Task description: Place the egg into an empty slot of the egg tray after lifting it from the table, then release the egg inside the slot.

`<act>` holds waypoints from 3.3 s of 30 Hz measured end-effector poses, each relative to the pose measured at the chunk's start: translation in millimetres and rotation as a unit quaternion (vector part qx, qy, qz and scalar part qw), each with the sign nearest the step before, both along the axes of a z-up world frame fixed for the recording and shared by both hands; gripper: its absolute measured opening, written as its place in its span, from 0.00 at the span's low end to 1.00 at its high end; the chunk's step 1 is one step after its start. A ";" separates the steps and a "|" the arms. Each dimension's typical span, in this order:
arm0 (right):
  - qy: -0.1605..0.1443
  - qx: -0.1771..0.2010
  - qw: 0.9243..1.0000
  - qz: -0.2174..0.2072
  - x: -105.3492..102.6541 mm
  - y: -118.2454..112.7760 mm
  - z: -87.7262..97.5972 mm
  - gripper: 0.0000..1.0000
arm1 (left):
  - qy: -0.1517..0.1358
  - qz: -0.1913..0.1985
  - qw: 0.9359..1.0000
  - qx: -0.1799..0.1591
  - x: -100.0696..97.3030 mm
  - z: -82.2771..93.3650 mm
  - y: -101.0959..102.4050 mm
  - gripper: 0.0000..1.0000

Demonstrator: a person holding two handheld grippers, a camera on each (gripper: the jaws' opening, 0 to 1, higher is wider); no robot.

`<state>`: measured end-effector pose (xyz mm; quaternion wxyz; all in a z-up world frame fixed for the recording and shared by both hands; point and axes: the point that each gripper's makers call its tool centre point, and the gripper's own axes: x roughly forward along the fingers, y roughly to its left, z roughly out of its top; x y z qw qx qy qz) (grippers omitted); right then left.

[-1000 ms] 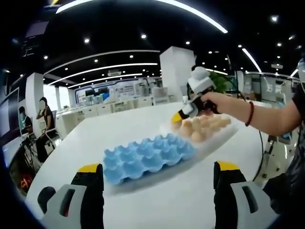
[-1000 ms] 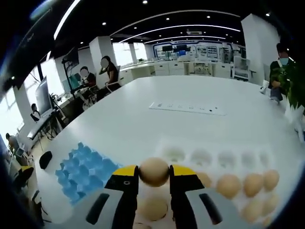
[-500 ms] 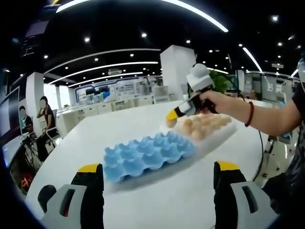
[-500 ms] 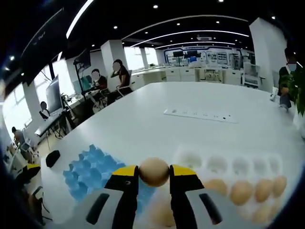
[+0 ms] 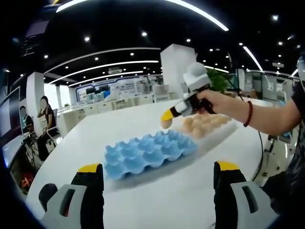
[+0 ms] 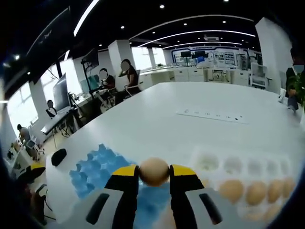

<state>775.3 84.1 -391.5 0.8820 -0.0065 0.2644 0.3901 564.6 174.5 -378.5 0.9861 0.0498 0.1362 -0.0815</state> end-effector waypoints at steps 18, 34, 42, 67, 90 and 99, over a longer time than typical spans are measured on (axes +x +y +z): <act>0.007 0.008 0.999 0.034 -7.1 34.8 -2.9 0.26 | 0.006 0.008 1.000 0.005 -5.4 -2.3 7.0 0.98; 0.009 0.028 0.997 0.073 -17.2 69.9 -3.2 0.26 | 0.006 0.008 1.000 0.004 -4.8 -3.0 6.9 0.98; 0.025 0.041 0.996 0.077 -22.5 79.6 -5.3 0.26 | 0.004 0.010 1.000 0.001 -0.9 -1.8 10.6 0.98; -0.034 0.042 0.989 0.136 -34.6 129.5 2.2 0.26 | 0.015 0.016 1.000 0.002 -9.3 -6.1 8.8 0.98; -0.068 0.030 0.978 0.193 -62.9 162.1 2.4 0.26 | 0.021 0.031 0.999 0.001 -19.9 -4.4 19.4 0.97; -0.098 -0.008 0.966 0.239 -64.9 178.7 -3.9 0.26 | 0.019 0.034 0.999 0.002 -21.9 -1.1 24.4 0.97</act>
